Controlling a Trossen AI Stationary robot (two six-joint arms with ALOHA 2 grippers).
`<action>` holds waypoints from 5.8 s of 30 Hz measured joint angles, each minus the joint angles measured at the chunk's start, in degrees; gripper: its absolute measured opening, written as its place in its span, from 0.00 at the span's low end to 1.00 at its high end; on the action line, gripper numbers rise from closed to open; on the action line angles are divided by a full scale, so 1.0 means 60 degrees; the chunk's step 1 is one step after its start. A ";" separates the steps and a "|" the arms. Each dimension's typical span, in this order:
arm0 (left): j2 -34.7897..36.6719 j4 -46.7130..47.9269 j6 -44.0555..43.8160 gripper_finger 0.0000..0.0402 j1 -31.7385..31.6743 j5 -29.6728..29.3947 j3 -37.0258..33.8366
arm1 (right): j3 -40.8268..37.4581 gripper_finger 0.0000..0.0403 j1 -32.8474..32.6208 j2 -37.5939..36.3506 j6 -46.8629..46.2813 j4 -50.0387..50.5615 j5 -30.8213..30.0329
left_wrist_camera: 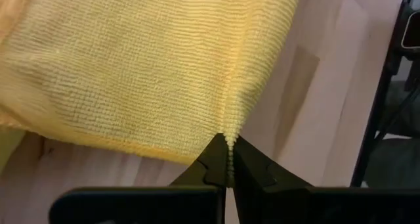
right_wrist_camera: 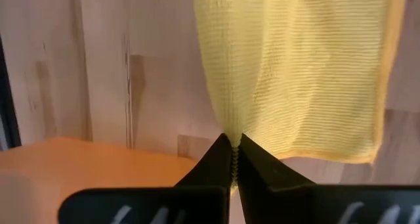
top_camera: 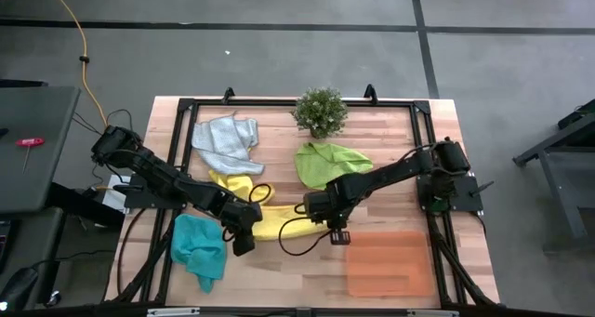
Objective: Fold microfiber towels
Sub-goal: Fold the right yellow microfiber towel
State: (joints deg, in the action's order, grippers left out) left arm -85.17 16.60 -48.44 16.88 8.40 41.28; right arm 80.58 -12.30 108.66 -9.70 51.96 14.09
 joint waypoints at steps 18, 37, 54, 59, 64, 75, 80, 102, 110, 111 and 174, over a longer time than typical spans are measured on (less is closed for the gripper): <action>0.0000 -0.0135 -0.1255 0.00 -0.0018 -0.0361 0.0000 | -0.0015 0.00 0.0383 0.0000 -0.0731 0.0128 0.0255; 0.0000 -0.0059 -0.2910 0.00 -0.0765 -0.1500 -0.0080 | -0.0396 0.00 0.0949 0.0135 -0.2305 -0.0061 0.0976; 0.0000 0.0101 -0.3684 0.00 -0.0426 -0.2542 -0.0087 | -0.1388 0.00 0.1214 0.0135 -0.2888 -0.0771 0.1067; 0.0000 0.0391 -0.3882 0.00 -0.0393 -0.2977 -0.0091 | -0.1388 0.00 0.1449 0.0110 -0.3016 -0.0768 0.1045; 0.0000 0.0557 -0.3904 0.00 -0.0249 -0.3204 -0.0088 | -0.1388 0.00 0.1716 0.0022 -0.3128 -0.0776 0.0971; 0.0000 0.0662 -0.4078 0.00 -0.0098 -0.3574 -0.0091 | -0.1388 0.01 0.2244 0.0022 -0.3664 -0.1114 0.0885; 0.0000 0.0818 -0.4078 0.00 -0.0102 -0.3563 -0.0091 | -0.1388 0.13 0.2435 0.0022 -0.3809 -0.1315 0.0370; 0.0000 0.1058 -0.2320 0.22 -0.0591 -0.3320 -0.0091 | -0.1388 0.51 0.2441 -0.0885 -0.2357 -0.0712 -0.1035; 0.0636 0.1330 -0.0784 0.37 -0.1112 -0.3026 -0.0095 | -0.1388 0.51 0.2436 -0.1839 -0.1808 -0.0504 -0.1232; 0.0884 0.1441 -0.0622 0.39 -0.1198 -0.3100 -0.0095 | -0.1388 0.51 0.2419 -0.1944 -0.1792 -0.0361 -0.1225; 0.4027 -0.1620 -0.0747 0.46 0.0457 -0.4808 -0.2218 | -0.7978 0.01 0.1501 -0.5491 -0.8962 -0.5147 -0.1080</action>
State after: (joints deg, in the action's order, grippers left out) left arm -61.01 6.89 -52.92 19.63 -20.45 27.97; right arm 32.71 -3.29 75.71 -63.47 21.08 7.61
